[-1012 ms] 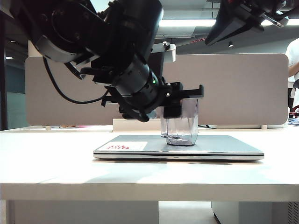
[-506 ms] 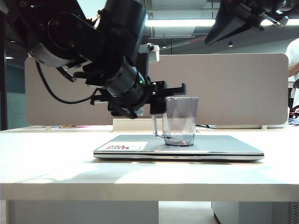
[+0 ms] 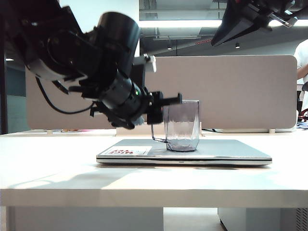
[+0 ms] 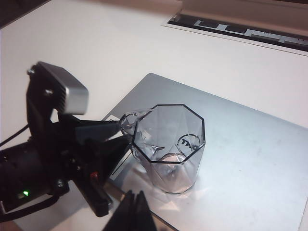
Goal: Pick up the water cup and place it on the left side of the laptop.
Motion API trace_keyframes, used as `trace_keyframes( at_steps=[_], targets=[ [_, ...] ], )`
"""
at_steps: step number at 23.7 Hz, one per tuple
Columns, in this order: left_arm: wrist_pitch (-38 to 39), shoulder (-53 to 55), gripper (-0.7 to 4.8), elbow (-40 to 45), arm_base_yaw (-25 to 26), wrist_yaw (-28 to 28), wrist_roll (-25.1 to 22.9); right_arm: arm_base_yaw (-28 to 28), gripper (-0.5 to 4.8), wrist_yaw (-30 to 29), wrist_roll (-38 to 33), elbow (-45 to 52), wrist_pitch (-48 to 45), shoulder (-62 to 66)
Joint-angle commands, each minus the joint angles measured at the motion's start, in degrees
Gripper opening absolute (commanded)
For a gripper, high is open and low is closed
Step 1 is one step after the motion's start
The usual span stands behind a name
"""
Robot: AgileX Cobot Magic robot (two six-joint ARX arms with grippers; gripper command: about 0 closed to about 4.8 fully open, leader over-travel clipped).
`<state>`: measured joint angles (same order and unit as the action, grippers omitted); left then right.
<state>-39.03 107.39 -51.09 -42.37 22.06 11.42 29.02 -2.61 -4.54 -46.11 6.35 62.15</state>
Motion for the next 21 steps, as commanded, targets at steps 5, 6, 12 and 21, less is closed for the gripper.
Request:
trace_keyframes(
  at_steps=[5, 6, 12, 21],
  targets=[
    [-4.1, 2.8, 1.42, -1.3, 0.1, -0.3, -0.5, 0.0, -0.05, 0.0, 0.3, -0.2, -1.0, -0.2],
    [-4.7, 3.2, 1.42, -1.3, 0.3, -0.3, -0.4, 0.0, -0.05, 0.0, 0.3, -0.2, -1.0, -0.2],
    [-5.9, 3.6, 0.75, -1.3, 0.7, -0.5, -0.4, 0.0, -0.05, 0.0, 0.3, -0.2, -0.7, -0.2],
    [-7.6, 3.6, -0.06, -1.4, 0.8, -0.5, -0.5, 0.0, -0.05, 0.0, 0.3, -0.2, -0.6, -0.2]
  ],
)
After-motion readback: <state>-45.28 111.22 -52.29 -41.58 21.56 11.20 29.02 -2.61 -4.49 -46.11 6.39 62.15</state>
